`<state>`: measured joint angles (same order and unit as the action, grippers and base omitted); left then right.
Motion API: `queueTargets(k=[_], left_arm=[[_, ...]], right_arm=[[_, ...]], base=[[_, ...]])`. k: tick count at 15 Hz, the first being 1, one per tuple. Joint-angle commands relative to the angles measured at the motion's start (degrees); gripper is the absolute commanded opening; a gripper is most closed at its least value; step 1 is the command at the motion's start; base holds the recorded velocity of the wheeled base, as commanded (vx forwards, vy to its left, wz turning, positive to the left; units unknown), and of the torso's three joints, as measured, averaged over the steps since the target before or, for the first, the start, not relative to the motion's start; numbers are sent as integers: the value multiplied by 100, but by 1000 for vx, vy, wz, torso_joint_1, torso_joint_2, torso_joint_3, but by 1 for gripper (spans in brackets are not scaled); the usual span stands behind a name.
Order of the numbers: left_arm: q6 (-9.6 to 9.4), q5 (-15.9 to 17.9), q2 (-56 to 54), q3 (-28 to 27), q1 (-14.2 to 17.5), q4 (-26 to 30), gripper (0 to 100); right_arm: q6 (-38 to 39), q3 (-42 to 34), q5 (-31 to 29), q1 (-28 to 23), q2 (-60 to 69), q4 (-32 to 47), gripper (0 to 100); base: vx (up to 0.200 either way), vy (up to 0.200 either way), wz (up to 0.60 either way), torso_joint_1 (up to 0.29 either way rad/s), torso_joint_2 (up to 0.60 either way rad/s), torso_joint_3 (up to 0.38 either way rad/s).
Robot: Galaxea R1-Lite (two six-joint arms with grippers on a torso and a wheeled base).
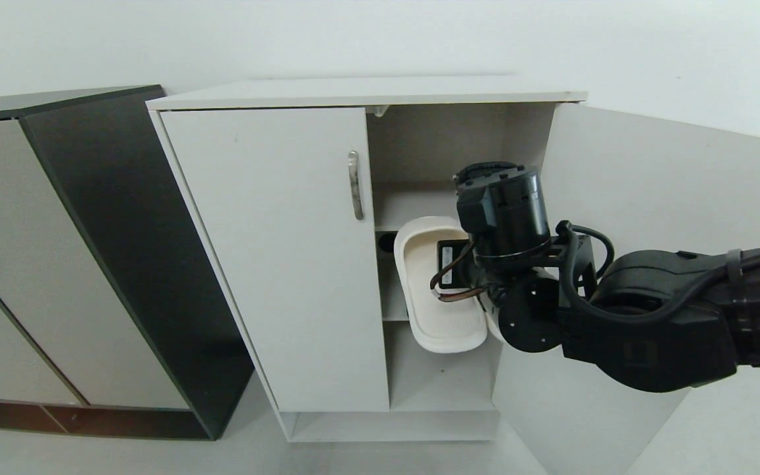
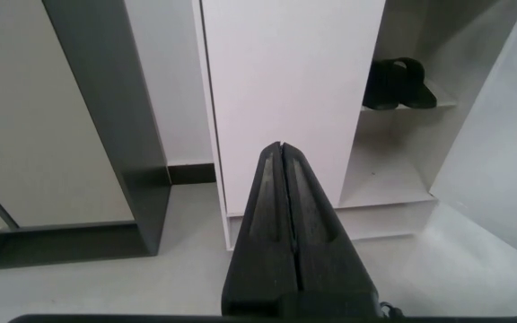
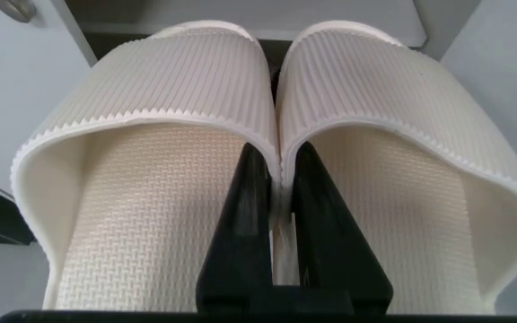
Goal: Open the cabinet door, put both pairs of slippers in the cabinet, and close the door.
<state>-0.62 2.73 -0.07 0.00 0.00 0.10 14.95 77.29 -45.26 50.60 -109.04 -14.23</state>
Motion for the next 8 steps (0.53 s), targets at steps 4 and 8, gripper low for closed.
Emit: queueTargets(k=[4,8], left_arm=[[-8,-1,7,0,0,-1,0],[-8,-1,7,0,0,-1,0]], right_arm=[[-9,-3,0,-15,-82,-54,0],[-18,6,0,-24,-91,-54,0]], base=[[50,0,0,-2,2,1],[200,0,0,0,4,2]])
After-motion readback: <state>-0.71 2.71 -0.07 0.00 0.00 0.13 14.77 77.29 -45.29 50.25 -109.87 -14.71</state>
